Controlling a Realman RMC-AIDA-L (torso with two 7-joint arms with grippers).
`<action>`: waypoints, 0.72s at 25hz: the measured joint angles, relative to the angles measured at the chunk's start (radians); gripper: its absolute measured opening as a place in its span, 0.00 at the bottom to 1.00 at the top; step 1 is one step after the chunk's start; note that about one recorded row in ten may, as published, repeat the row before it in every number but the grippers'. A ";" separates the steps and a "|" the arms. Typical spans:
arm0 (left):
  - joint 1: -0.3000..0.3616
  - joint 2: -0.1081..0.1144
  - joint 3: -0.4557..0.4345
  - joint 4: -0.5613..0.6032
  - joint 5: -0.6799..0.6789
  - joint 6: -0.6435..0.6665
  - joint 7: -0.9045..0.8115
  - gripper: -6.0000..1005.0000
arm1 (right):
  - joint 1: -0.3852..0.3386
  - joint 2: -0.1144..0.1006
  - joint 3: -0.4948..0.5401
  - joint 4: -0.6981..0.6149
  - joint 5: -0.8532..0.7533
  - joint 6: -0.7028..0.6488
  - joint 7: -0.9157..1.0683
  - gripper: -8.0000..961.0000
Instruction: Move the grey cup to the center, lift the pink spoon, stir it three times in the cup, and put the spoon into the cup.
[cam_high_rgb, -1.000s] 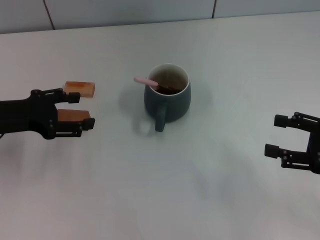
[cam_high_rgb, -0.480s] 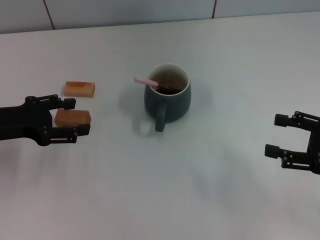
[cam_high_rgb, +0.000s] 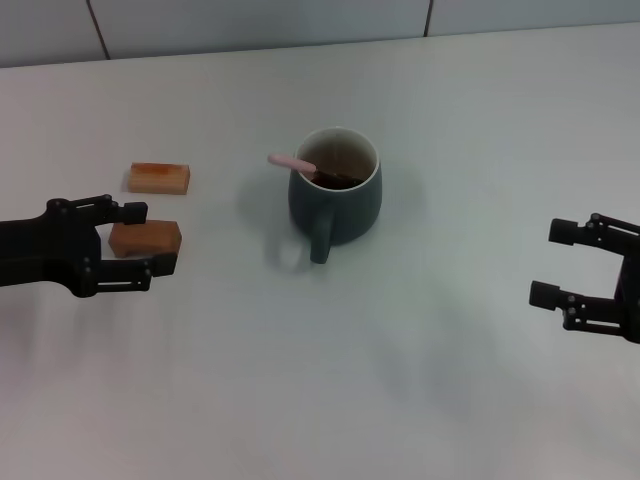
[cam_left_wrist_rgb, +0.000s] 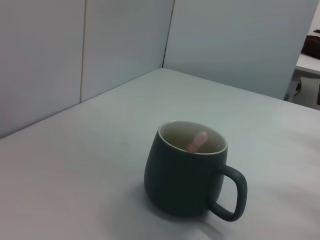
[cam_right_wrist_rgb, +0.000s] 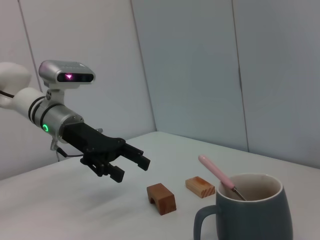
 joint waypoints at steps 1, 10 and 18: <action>0.000 0.000 0.000 0.000 0.000 0.000 0.000 0.84 | 0.001 0.000 0.000 0.001 0.000 0.000 0.000 0.86; -0.002 0.000 -0.006 -0.002 0.001 0.004 -0.001 0.84 | 0.002 -0.001 -0.004 0.005 -0.004 0.008 0.000 0.86; 0.000 -0.001 -0.007 -0.004 0.002 0.000 -0.001 0.84 | 0.003 -0.002 -0.007 0.006 -0.007 0.010 0.003 0.86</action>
